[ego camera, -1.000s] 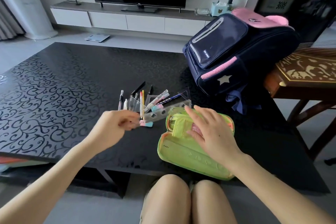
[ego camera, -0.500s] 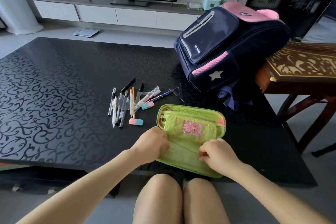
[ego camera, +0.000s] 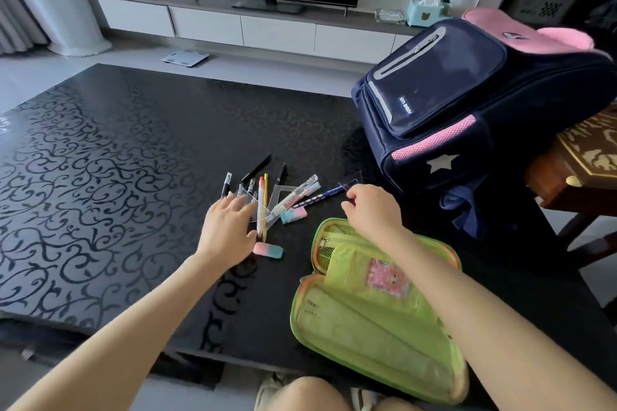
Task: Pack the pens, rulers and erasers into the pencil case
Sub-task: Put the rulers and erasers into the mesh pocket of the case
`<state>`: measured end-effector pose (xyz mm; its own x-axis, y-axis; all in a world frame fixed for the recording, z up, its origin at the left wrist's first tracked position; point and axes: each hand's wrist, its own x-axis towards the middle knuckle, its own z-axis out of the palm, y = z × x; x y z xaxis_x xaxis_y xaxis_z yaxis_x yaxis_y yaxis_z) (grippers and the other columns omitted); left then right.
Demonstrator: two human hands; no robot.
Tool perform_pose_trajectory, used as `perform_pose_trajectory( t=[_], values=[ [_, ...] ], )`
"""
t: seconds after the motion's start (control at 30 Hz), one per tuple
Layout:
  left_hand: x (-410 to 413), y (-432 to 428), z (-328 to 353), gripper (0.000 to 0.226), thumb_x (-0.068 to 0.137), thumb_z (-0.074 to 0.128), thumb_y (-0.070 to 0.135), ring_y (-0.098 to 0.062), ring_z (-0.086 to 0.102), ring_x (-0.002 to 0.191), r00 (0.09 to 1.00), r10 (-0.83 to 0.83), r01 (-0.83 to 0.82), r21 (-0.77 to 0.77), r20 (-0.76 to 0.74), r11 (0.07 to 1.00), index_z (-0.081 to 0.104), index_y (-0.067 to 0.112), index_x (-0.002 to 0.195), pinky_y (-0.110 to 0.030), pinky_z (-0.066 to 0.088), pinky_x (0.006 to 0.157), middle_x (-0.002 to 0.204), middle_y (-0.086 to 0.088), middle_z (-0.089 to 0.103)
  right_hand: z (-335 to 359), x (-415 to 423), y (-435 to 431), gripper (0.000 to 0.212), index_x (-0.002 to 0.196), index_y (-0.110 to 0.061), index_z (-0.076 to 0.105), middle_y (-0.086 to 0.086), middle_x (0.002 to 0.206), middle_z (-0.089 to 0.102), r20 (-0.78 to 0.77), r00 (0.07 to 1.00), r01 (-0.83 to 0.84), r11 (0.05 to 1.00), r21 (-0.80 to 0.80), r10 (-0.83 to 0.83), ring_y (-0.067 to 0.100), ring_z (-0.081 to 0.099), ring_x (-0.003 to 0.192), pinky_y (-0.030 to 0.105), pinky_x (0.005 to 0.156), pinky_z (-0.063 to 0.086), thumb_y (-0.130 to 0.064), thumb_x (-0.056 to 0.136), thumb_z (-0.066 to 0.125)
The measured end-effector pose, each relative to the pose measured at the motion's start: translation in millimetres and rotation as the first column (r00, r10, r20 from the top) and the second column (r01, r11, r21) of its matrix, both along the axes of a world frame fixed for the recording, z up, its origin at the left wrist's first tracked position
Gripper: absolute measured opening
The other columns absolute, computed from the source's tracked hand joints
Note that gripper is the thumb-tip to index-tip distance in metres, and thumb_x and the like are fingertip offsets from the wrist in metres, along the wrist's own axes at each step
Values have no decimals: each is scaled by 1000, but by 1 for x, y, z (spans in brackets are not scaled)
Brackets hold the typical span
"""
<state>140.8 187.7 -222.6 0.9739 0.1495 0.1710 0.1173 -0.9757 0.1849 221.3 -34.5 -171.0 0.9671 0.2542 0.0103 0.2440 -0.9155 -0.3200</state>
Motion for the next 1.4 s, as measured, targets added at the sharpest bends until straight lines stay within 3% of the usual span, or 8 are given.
perform_pose_trajectory(
  t=[0.13,0.33,0.63,0.73,0.8,0.9,1.0,1.4],
  values=[
    [17,5,-2,51,83,57,21,-16,39,132,997,-27,30,31,-77,999,47,17,133,-35,11,116,136,2,53,-23,45,11,44,119,-7,50,15,124,55,-147,949,271,961,-62,-278,35,52,114,39,87,45,-37,87,57],
    [21,12,-7,28,81,62,5,-21,63,107,979,-173,169,53,108,984,67,13,107,-41,27,110,109,-1,70,-46,71,14,44,113,-6,59,16,119,60,-197,853,491,871,-14,-484,34,57,107,38,80,50,-23,74,72],
    [13,-6,45,16,87,53,2,-30,59,56,921,-14,79,-151,389,985,68,7,88,-31,44,51,67,-8,67,-43,65,10,23,106,-2,61,16,113,64,-77,922,371,923,-102,-379,34,60,105,36,76,49,2,86,50],
    [-4,-28,66,15,91,55,10,-24,57,54,937,23,100,-329,349,939,69,13,93,-31,45,53,64,-3,66,-42,57,5,24,103,-3,62,16,111,65,21,965,260,941,-214,-262,33,61,104,37,78,50,5,87,47],
    [-15,-43,77,14,90,55,12,-24,64,59,978,60,68,-572,201,817,69,13,91,-33,53,62,68,-4,69,-37,51,1,21,101,-2,62,16,108,66,53,966,258,946,-195,-252,33,62,101,36,75,50,4,87,47],
    [-31,-69,79,11,90,56,6,-22,68,61,989,17,-144,-923,-148,356,66,5,89,-34,60,67,69,-8,67,-22,32,-8,16,94,-3,61,14,98,67,146,968,226,962,-155,-204,32,62,93,33,65,42,-2,89,47],
    [-47,-99,63,5,88,55,-4,-23,65,56,932,-31,-359,-930,-362,74,59,-3,92,-31,59,57,71,-16,64,-7,-2,-33,17,86,-7,63,10,82,67,262,954,170,983,-68,-147,31,61,80,30,56,33,-9,87,46],
    [-85,-166,35,19,85,48,-13,-27,58,64,767,-94,-642,-763,-635,-77,48,3,75,-29,54,44,76,-20,55,25,-129,-142,14,69,-17,70,-4,62,68,-356,932,24,968,250,69,4,63,61,20,63,50,-19,82,65]
  ],
)
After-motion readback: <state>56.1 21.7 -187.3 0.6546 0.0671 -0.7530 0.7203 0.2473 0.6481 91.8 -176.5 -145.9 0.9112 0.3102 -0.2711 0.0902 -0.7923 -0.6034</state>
